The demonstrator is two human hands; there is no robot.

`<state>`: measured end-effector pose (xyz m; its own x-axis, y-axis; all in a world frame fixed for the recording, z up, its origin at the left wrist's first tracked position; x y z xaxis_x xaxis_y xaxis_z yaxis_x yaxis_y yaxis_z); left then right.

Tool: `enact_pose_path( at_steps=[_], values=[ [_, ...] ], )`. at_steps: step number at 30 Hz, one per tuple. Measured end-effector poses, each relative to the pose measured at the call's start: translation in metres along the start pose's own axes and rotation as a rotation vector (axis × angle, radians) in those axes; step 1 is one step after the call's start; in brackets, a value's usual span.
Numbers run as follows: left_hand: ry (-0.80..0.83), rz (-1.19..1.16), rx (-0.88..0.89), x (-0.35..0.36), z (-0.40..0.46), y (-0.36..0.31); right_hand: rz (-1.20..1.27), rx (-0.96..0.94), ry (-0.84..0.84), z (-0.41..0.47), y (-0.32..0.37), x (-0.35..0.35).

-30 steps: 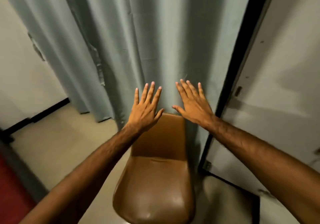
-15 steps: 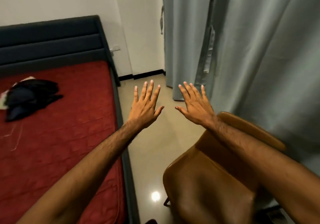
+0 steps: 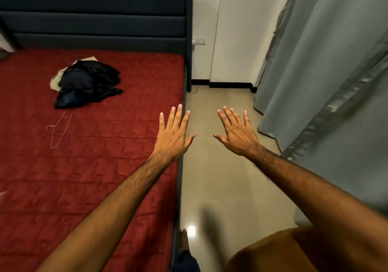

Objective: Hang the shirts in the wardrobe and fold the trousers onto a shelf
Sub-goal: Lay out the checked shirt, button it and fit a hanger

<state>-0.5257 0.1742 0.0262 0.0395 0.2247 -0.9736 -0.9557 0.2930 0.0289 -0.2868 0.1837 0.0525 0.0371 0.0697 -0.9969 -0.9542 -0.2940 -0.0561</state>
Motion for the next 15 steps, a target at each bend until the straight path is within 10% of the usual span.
enact_pose_path(
  at_steps=[15],
  values=[
    [0.111, 0.046, -0.235, 0.081, 0.179, 0.186, 0.038, -0.262, 0.051, 0.326, 0.048, 0.046]
  ],
)
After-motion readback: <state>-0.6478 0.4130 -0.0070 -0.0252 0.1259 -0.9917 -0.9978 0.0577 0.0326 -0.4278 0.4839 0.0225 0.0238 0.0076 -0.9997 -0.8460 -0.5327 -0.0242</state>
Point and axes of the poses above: each hand's wrist, its own z-axis towards the middle knuckle, its own x-axis out of the palm, y = z × x, the point moved 1 cm from there along z, towards the middle knuckle, and after that the axes turned 3 degrees about y, right-handed, at the moved point
